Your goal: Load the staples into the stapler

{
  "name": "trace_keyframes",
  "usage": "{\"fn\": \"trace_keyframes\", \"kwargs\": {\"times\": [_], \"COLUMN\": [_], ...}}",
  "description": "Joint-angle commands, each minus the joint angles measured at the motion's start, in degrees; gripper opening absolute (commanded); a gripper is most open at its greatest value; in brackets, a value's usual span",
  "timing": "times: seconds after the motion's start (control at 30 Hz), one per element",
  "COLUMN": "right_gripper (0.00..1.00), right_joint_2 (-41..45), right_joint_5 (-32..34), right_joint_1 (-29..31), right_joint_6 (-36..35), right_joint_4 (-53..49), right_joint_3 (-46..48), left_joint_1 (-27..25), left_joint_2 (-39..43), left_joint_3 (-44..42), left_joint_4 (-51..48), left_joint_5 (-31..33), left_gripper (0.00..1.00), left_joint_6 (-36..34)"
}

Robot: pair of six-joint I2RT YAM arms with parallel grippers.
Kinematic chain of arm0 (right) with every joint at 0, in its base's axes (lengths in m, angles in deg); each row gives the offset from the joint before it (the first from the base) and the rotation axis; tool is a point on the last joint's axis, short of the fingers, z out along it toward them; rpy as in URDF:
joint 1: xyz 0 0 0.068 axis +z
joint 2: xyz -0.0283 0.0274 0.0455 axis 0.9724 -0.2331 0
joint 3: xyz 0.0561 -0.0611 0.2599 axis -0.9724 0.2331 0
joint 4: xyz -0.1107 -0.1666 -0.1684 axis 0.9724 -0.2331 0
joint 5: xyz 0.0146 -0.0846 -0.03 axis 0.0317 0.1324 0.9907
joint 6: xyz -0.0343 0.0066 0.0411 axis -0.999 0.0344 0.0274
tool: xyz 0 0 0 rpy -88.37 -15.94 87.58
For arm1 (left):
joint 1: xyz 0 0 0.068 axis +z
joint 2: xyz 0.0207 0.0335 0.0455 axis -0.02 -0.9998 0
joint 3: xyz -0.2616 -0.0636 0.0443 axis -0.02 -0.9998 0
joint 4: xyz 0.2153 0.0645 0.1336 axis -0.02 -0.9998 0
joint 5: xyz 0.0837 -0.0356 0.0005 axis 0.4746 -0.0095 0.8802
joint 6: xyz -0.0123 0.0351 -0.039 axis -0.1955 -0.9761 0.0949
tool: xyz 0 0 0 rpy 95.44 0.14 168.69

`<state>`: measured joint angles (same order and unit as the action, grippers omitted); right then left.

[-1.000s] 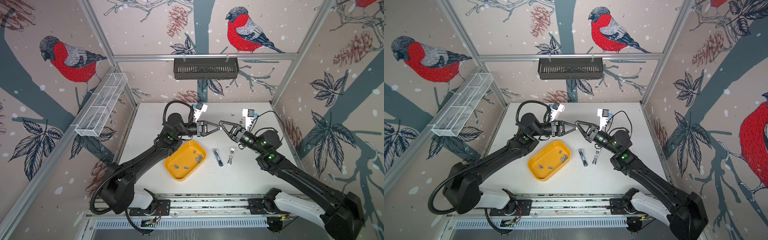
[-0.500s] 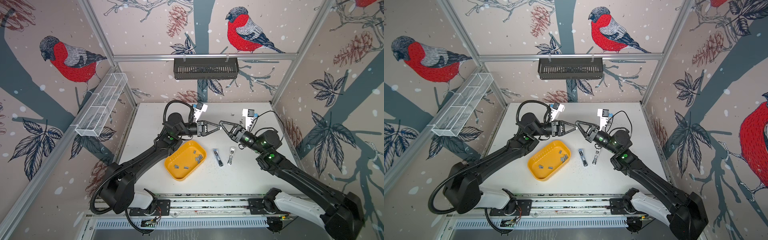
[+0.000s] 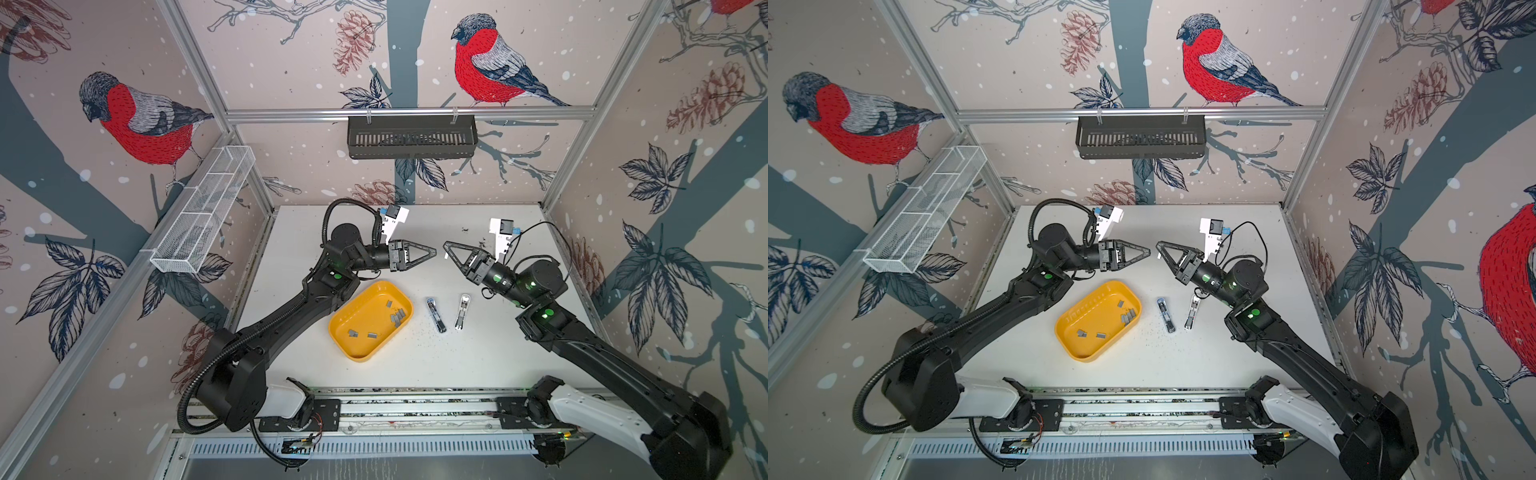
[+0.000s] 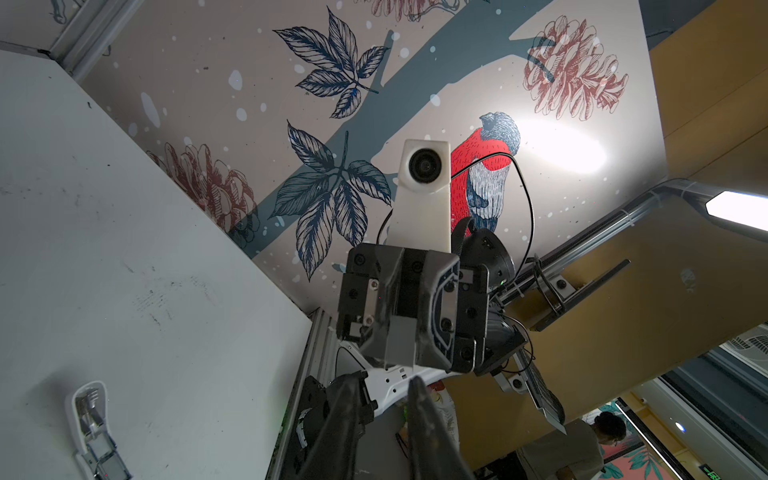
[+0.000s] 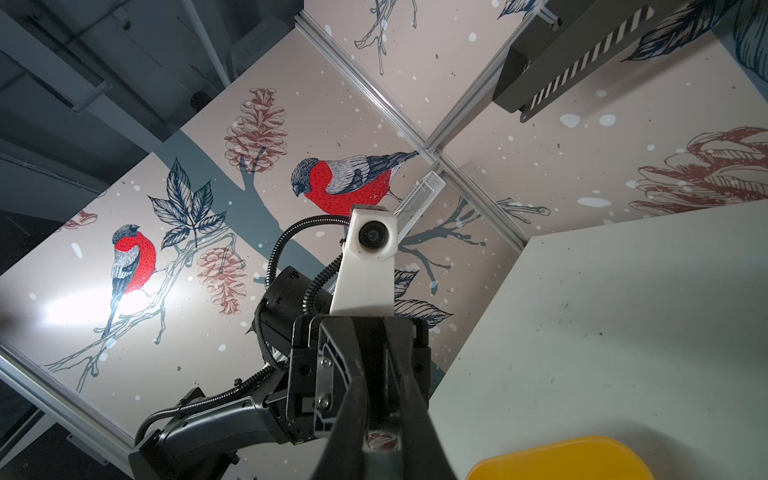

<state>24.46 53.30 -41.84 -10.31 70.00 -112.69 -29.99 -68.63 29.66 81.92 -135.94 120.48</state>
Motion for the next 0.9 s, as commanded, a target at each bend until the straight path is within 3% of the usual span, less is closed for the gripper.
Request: {"fn": "trace_keyframes", "kwargs": {"times": [0.0,0.1,0.17,0.23,0.3,0.33,0.53,0.67,0.87], "right_gripper": [0.15,0.15,0.15,0.15,0.16,0.16,0.15,0.15,0.14], "right_joint_2": [0.8,0.9,1.1,1.1,0.9,1.0,0.5,-0.3,-3.0], "right_joint_5": [0.5,2.7,5.8,8.5,11.9,13.5,24.7,28.9,33.7], "right_joint_1": [-0.1,0.8,2.1,3.6,5.2,6.0,11.6,14.2,17.5], "right_joint_6": [-4.3,-10.5,-14.3,-17.7,-21.3,-22.9,-28.1,-28.4,-27.7], "right_joint_4": [-4.9,-14.4,-19.6,-23.6,-27.8,-29.8,-37.7,-38.4,-38.8], "right_joint_3": [-0.7,-3.3,-4.3,-4.4,-4.2,-4.1,-2.2,1.2,4.3], "left_joint_1": [2.0,2.8,2.9,3.0,2.9,2.9,2.9,2.9,2.9], "left_joint_2": [2.1,3.8,4.0,4.2,4.2,4.3,5.1,6.3,8.8], "left_joint_3": [-0.1,3.5,4.8,4.6,4.4,4.4,4.0,0.8,0.3], "left_joint_4": [-8.8,-31.7,-39.7,-44.0,-47.7,-49.0,-49.6,-46.7,-51.1], "left_joint_5": [-0.9,4.4,5.9,6.0,7.5,9.2,11.0,9.7,9.7], "left_gripper": [0.23,0.29,0.39,0.57,0.87,0.95,0.98,0.98,0.98], "left_joint_6": [-7.9,-25.5,-32.7,-38.2,-43.6,-45.5,-53.7,-54.6,-57.9]}}
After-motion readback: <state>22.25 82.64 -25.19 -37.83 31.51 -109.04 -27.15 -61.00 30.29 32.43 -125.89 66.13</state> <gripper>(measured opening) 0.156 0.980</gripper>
